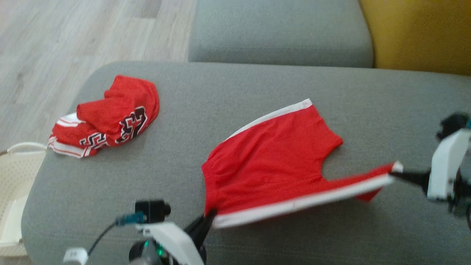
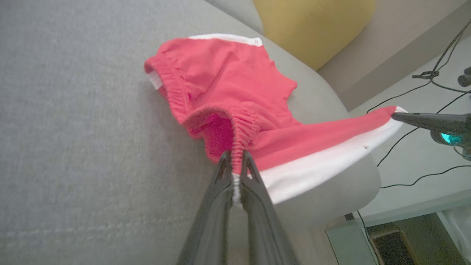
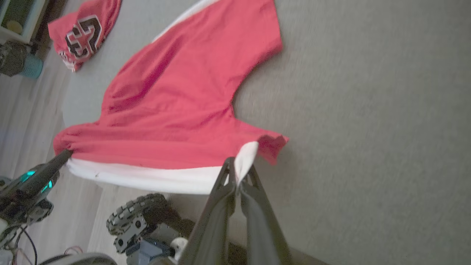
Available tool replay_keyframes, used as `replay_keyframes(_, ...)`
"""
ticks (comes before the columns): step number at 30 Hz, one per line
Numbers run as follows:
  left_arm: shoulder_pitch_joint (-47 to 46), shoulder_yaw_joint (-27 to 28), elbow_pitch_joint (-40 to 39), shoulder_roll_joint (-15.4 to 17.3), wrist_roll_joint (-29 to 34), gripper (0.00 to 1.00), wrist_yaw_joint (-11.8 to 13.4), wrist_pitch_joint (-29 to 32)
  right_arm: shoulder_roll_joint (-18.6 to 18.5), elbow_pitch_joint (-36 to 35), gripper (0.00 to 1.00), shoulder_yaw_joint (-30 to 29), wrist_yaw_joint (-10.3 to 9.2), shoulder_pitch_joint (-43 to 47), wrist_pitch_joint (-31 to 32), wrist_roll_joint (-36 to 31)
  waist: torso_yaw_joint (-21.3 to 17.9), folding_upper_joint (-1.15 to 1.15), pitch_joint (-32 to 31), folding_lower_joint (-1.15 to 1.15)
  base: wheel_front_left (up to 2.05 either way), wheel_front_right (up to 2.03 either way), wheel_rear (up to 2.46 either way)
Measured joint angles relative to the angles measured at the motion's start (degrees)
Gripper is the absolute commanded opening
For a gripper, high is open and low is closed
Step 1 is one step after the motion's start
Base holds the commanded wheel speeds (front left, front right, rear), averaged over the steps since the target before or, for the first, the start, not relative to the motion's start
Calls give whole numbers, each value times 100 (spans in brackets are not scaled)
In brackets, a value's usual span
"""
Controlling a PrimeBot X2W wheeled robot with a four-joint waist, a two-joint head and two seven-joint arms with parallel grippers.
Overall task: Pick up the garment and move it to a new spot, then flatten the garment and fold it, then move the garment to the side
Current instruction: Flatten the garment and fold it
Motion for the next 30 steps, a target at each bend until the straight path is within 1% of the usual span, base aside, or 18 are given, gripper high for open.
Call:
replay_keyframes(3, -331, 37, -199, -5, -1, 0, 49, 122, 358, 135, 0, -425, 0, -579, 125, -459, 78, 0, 167, 0, 0, 0, 0)
replay_keyframes(6, -688, 86, -259, -29, 1, 0, 46, 185, 719, 279, 0, -801, 0, -1208, 240, -937, 152, 0, 412, 0, 0, 0, 0)
replay_keyframes(8, -942, 125, -247, -74, 2, 0, 24, 188, 895, 403, 0, -991, 0, -1607, 326, -1298, 204, 0, 604, 0, 0, 0, 0)
replay_keyframes(10, -1204, 149, -162, -144, 2, 0, -38, 220, 1036, 545, 0, -1116, 0, -1981, 366, -1659, 265, 0, 801, 0, 0, 0, 0)
replay_keyframes(11, -1204, 149, -162, -144, 2, 0, -38, 220, 1036, 545, 0, -1116, 0, -1981, 366, -1659, 265, 0, 801, 0, 0, 0, 0)
replay_keyframes(12, -1335, 153, -85, -182, 2, 0, -78, 240, 1111, 616, 0, -1199, 0, -2158, 386, -1811, 297, 0, 901, 0, 0, 0, 0)
replay_keyframes(16, -1824, 158, 297, -381, 13, 0, -216, 250, 1346, 905, 0, -1473, 0, -2767, 353, -2382, 432, 0, 1278, 0, 0, 0, 0)
replay_keyframes(17, -2037, 153, 523, -448, 49, 0, -291, 285, 1472, 1053, 0, -1558, 0, -2998, 297, -2595, 492, 0, 1450, 0, 0, 0, 0)
replay_keyframes(23, -2466, 134, 1140, -686, 77, 0, -510, 220, 1606, 1408, 0, -1577, 0, -3299, 146, -3064, 645, 0, 1864, 1, 0, 0, 0)
replay_keyframes(30, -2859, 133, 1627, -877, 105, 0, -684, 54, 1661, 1638, 0, -1563, 0, -3541, -155, -3231, 758, 0, 2213, 1, 0, 0, 0)
